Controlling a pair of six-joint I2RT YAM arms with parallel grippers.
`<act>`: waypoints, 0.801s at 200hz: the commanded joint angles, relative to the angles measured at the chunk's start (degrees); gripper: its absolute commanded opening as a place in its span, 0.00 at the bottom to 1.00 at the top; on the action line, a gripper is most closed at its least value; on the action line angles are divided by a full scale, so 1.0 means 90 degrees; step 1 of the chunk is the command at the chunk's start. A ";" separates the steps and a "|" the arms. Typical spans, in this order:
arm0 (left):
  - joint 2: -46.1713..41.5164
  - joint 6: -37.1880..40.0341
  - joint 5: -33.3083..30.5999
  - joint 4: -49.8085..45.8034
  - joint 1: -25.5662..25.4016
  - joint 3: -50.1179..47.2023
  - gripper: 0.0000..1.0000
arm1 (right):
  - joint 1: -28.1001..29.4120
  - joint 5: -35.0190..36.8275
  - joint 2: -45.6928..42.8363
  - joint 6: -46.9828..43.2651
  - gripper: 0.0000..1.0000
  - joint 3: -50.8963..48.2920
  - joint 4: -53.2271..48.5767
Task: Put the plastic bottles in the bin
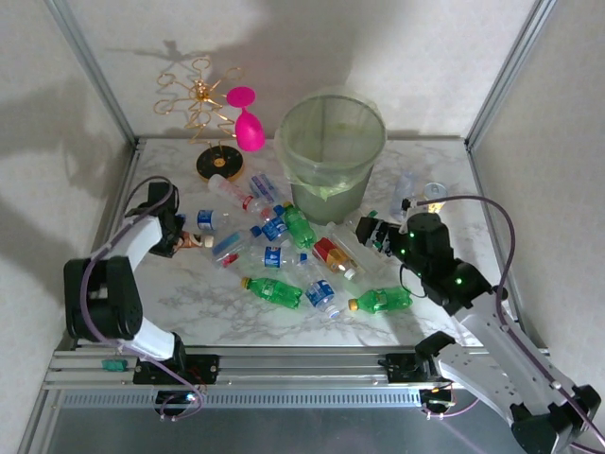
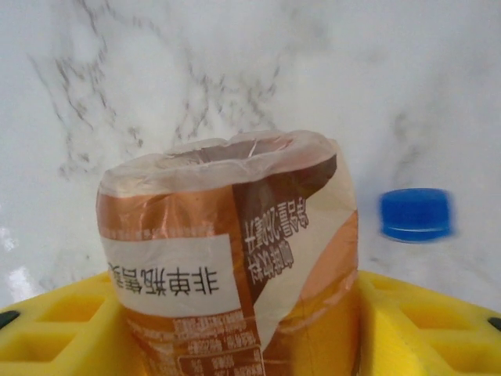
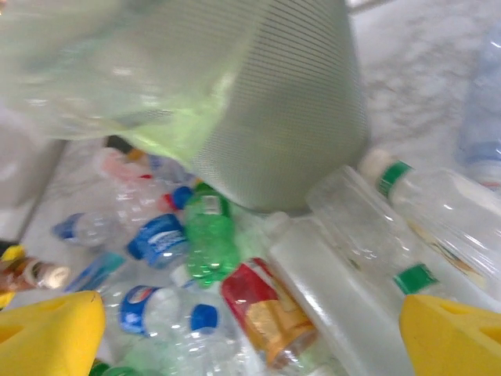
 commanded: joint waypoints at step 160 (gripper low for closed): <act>-0.4400 0.2660 0.3489 0.2666 -0.2602 -0.0103 0.30 | 0.1264 -0.3587 0.1335 0.0257 0.97 0.0991 0.2430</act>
